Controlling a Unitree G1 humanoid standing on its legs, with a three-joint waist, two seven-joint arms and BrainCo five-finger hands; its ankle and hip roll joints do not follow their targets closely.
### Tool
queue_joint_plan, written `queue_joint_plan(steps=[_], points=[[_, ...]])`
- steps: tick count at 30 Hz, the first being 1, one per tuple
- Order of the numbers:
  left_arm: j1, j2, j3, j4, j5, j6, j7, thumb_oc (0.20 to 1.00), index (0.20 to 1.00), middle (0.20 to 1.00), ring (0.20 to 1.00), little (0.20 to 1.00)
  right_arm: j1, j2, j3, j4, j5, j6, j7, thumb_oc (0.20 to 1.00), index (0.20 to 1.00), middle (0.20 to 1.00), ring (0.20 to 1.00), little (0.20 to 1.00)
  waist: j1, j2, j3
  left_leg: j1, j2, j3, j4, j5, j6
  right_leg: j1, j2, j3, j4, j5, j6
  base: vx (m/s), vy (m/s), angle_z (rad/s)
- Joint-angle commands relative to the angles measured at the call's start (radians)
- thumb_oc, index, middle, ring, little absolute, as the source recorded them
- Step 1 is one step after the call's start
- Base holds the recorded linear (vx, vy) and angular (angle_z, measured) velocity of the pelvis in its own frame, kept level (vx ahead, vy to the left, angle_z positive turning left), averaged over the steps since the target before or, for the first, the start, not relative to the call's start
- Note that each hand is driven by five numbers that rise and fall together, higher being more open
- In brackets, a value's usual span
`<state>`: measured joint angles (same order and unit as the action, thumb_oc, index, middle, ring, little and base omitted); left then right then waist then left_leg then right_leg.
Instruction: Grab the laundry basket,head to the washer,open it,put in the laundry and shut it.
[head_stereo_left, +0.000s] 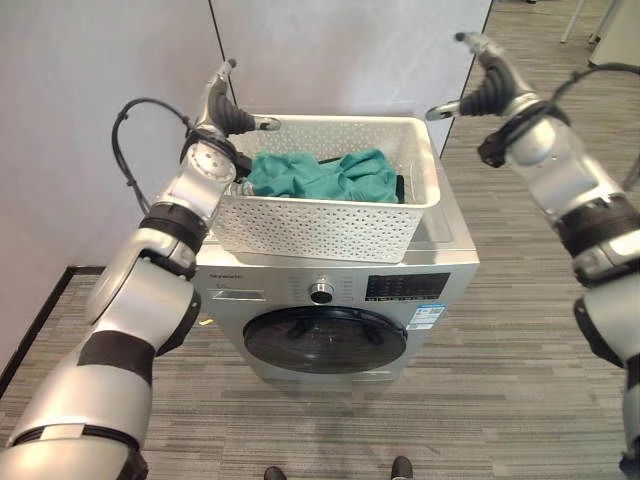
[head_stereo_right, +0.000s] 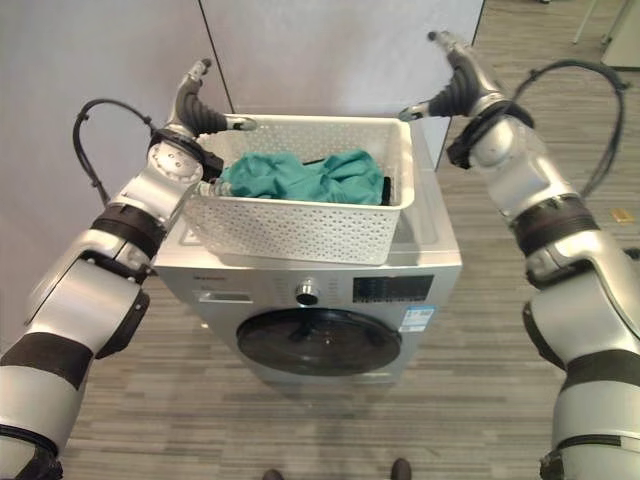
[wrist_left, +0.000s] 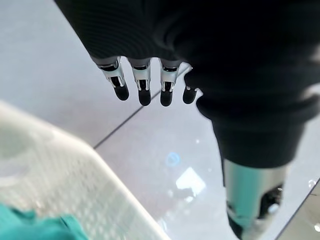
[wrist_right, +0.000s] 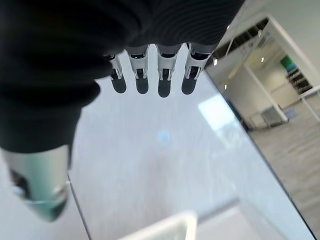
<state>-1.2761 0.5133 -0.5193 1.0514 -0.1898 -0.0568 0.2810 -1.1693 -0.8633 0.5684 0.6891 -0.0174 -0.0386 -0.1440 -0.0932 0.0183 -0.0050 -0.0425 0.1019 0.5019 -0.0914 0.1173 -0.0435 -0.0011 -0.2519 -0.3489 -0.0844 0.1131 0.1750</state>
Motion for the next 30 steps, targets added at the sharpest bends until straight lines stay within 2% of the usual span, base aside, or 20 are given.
queue_joint_plan(steps=[1, 4, 6, 8, 9, 12, 15, 16, 17, 18, 20, 21, 22, 24, 25, 26, 27, 28, 30], points=[[-0.058, 0.051, 0.025, 0.009, -0.011, -0.058, 0.008, 1.0, 1.0, 1.0, 1.0, 1.0, -0.005, -0.1, -0.05, 0.021, -0.021, -0.039, -0.058, 1.0, 1.0, 1.0, 1.0, 1.0, 0.047, 0.02, -0.025, 0.073, 0.063, -0.035, 0.004, -0.03, -0.072, -0.007, -0.021, -0.033, -0.003, 0.048, 0.06, 0.01, -0.037, 0.06], [-0.007, 0.111, 0.076, -0.074, -0.017, -0.065, -0.001, 1.0, 1.0, 1.0, 1.0, 1.0, 0.129, -0.159, -0.198, -0.052, -0.005, -0.05, -0.076, 1.0, 1.0, 1.0, 1.0, 1.0, 0.051, 0.02, -0.032, 0.076, 0.066, -0.044, 0.004, -0.032, -0.072, 0.003, -0.02, -0.041, -0.003, 0.043, 0.059, 0.01, -0.017, 0.06], [0.049, 0.183, 0.116, -0.15, -0.005, -0.068, -0.001, 1.0, 1.0, 1.0, 1.0, 1.0, 0.265, -0.191, -0.341, -0.11, 0.024, -0.063, -0.079, 1.0, 1.0, 1.0, 1.0, 1.0, 0.05, 0.022, -0.034, 0.078, 0.068, -0.05, 0.004, -0.033, -0.072, 0.011, -0.019, -0.046, -0.003, 0.04, 0.058, 0.01, -0.016, 0.07], [0.128, 0.276, 0.166, -0.23, -0.004, -0.067, -0.025, 1.0, 1.0, 1.0, 1.0, 1.0, 0.44, -0.225, -0.507, -0.166, 0.054, -0.075, -0.073, 1.0, 1.0, 1.0, 1.0, 1.0, 0.044, 0.026, -0.034, 0.078, 0.068, -0.054, 0.004, -0.036, -0.071, 0.015, -0.019, -0.051, -0.003, 0.037, 0.059, 0.0, -0.009, 0.06], [0.185, 0.326, 0.197, -0.277, -0.004, -0.066, -0.041, 1.0, 1.0, 1.0, 1.0, 1.0, 0.572, -0.226, -0.626, -0.206, 0.079, -0.088, -0.062, 1.0, 1.0, 1.0, 1.0, 1.0, 0.042, 0.022, -0.039, 0.077, 0.068, -0.058, 0.004, -0.037, -0.071, 0.019, -0.019, -0.055, -0.003, 0.036, 0.059, 0.0, -0.004, 0.08], [0.367, 0.425, 0.306, -0.349, -0.008, -0.079, -0.08, 1.0, 1.0, 1.0, 1.0, 1.0, 0.812, -0.189, -0.829, -0.227, 0.143, -0.113, -0.027, 1.0, 1.0, 1.0, 1.0, 1.0, 0.039, 0.015, -0.035, 0.075, 0.066, -0.063, 0.004, -0.041, -0.071, 0.02, -0.022, -0.056, -0.003, 0.035, 0.059, 0.01, 0.003, 0.06], [0.624, 0.474, 0.494, -0.39, -0.003, -0.083, -0.102, 1.0, 1.0, 1.0, 1.0, 1.0, 1.062, -0.11, -0.99, -0.193, 0.226, -0.13, 0.041, 1.0, 1.0, 1.0, 1.0, 1.0, 0.04, 0.003, -0.031, 0.077, 0.064, -0.061, 0.004, -0.047, -0.07, 0.019, -0.025, -0.054, -0.003, 0.035, 0.057, 0.0, 0.0, 0.01], [0.741, 0.47, 0.584, -0.405, -0.012, -0.079, -0.122, 1.0, 1.0, 1.0, 1.0, 1.0, 1.156, -0.101, -1.027, -0.192, 0.244, -0.121, 0.092, 1.0, 1.0, 1.0, 1.0, 1.0, 0.038, 0.001, -0.033, 0.08, 0.063, -0.056, 0.004, -0.047, -0.071, 0.019, -0.025, -0.05, -0.003, 0.034, 0.056, 0.06, 0.005, -0.02], [0.973, 0.416, 0.764, -0.355, -0.064, -0.082, -0.15, 1.0, 1.0, 1.0, 1.0, 1.0, 1.302, -0.027, -1.088, -0.063, 0.361, -0.121, 0.176, 1.0, 1.0, 1.0, 1.0, 1.0, 0.035, -0.005, -0.032, 0.09, 0.065, -0.068, 0.004, -0.066, -0.082, 0.024, -0.024, -0.026, -0.003, 0.019, 0.062, -0.01, 0.0, -0.05], [1.003, 0.402, 0.782, -0.329, -0.071, -0.074, -0.157, 1.0, 1.0, 1.0, 1.0, 1.0, 1.321, -0.008, -1.079, -0.003, 0.4, -0.11, 0.205, 1.0, 1.0, 1.0, 1.0, 1.0, 0.033, -0.007, -0.024, 0.084, 0.065, -0.046, 0.004, -0.048, -0.076, 0.018, -0.025, -0.044, -0.003, 0.034, 0.053, -0.02, 0.003, -0.09], [1.07, 0.343, 0.809, -0.261, -0.09, -0.065, -0.185, 1.0, 1.0, 1.0, 1.0, 1.0, 1.33, 0.025, -1.052, 0.151, 0.5, -0.099, 0.271, 1.0, 1.0, 1.0, 1.0, 1.0, 0.032, -0.009, -0.023, 0.089, 0.064, -0.065, 0.004, -0.065, -0.085, 0.025, -0.026, -0.03, -0.003, 0.02, 0.062, -0.03, 0.006, 0.0], [1.102, 0.297, 0.817, -0.214, -0.125, -0.056, -0.201, 1.0, 1.0, 1.0, 1.0, 1.0, 1.326, 0.071, -1.053, 0.229, 0.596, -0.089, 0.3, 1.0, 1.0, 1.0, 1.0, 1.0, 0.035, -0.013, -0.013, 0.079, 0.064, -0.045, 0.004, -0.042, -0.078, 0.017, -0.028, -0.047, -0.003, 0.038, 0.051, 0.03, 0.016, 0.07], [1.117, 0.262, 0.819, -0.16, -0.169, -0.059, -0.217, 1.0, 1.0, 1.0, 1.0, 1.0, 1.322, 0.1, -1.038, 0.33, 0.679, -0.077, 0.352, 1.0, 1.0, 1.0, 1.0, 1.0, 0.037, -0.011, -0.017, 0.084, 0.063, -0.067, 0.004, -0.061, -0.086, 0.024, -0.028, -0.033, -0.003, 0.023, 0.061, -0.05, 0.005, 0.02], [1.099, 0.205, 0.775, 0.049, -0.2, -0.034, -0.275, 1.0, 1.0, 1.0, 1.0, 1.0, 1.279, 0.133, -1.016, 0.538, 0.786, -0.041, 0.409, 1.0, 1.0, 1.0, 1.0, 1.0, 0.036, -0.011, -0.016, 0.081, 0.061, -0.071, 0.004, -0.058, -0.088, 0.026, -0.029, -0.038, -0.003, 0.025, 0.061, 0.0, 0.02, 0.03], [1.063, 0.164, 0.748, 0.243, -0.198, -0.007, -0.323, 1.0, 1.0, 1.0, 1.0, 1.0, 1.236, 0.129, -0.987, 0.711, 0.764, -0.016, 0.414, 1.0, 1.0, 1.0, 1.0, 1.0, 0.041, -0.011, -0.018, 0.076, 0.059, -0.074, 0.004, -0.057, -0.09, 0.027, -0.031, -0.044, -0.003, 0.028, 0.063, -0.02, 0.02, 0.06], [1.056, 0.166, 0.746, 0.254, -0.199, -0.012, -0.327, 1.0, 1.0, 1.0, 1.0, 1.0, 1.227, 0.123, -0.984, 0.723, 0.764, -0.019, 0.418, 1.0, 1.0, 1.0, 1.0, 1.0, 0.04, -0.01, -0.016, 0.075, 0.059, -0.074, 0.004, -0.058, -0.09, 0.027, -0.031, -0.044, -0.003, 0.028, 0.063, -0.01, 0.037, 0.04], [1.068, 0.068, 0.745, 0.373, -0.184, 0.012, -0.351, 1.0, 1.0, 1.0, 1.0, 1.0, 1.202, 0.201, -0.921, 0.802, 0.709, 0.015, 0.419, 1.0, 1.0, 1.0, 1.0, 1.0, 0.041, -0.008, -0.018, 0.074, 0.057, -0.072, 0.004, -0.057, -0.09, 0.025, -0.033, -0.048, -0.003, 0.029, 0.062, 0.0, 0.026, 0.06], [1.069, 0.068, 0.747, 0.375, -0.183, 0.01, -0.352, 1.0, 1.0, 1.0, 1.0, 1.0, 1.2, 0.2, -0.918, 0.802, 0.708, 0.015, 0.419, 1.0, 1.0, 1.0, 1.0, 1.0, 0.039, -0.008, -0.019, 0.074, 0.057, -0.072, 0.004, -0.057, -0.09, 0.024, -0.033, -0.048, -0.003, 0.029, 0.062, 0.01, 0.041, 0.07], [1.114, -0.04, 0.751, 0.464, -0.147, 0.041, -0.367, 1.0, 1.0, 1.0, 1.0, 1.0, 1.198, 0.308, -0.878, 0.828, 0.709, 0.059, 0.438, 1.0, 1.0, 1.0, 1.0, 1.0, 0.037, -0.006, -0.025, 0.076, 0.057, -0.067, 0.004, -0.058, -0.088, 0.022, -0.035, -0.047, -0.003, 0.028, 0.059, 0.02, 0.032, 0.09]])
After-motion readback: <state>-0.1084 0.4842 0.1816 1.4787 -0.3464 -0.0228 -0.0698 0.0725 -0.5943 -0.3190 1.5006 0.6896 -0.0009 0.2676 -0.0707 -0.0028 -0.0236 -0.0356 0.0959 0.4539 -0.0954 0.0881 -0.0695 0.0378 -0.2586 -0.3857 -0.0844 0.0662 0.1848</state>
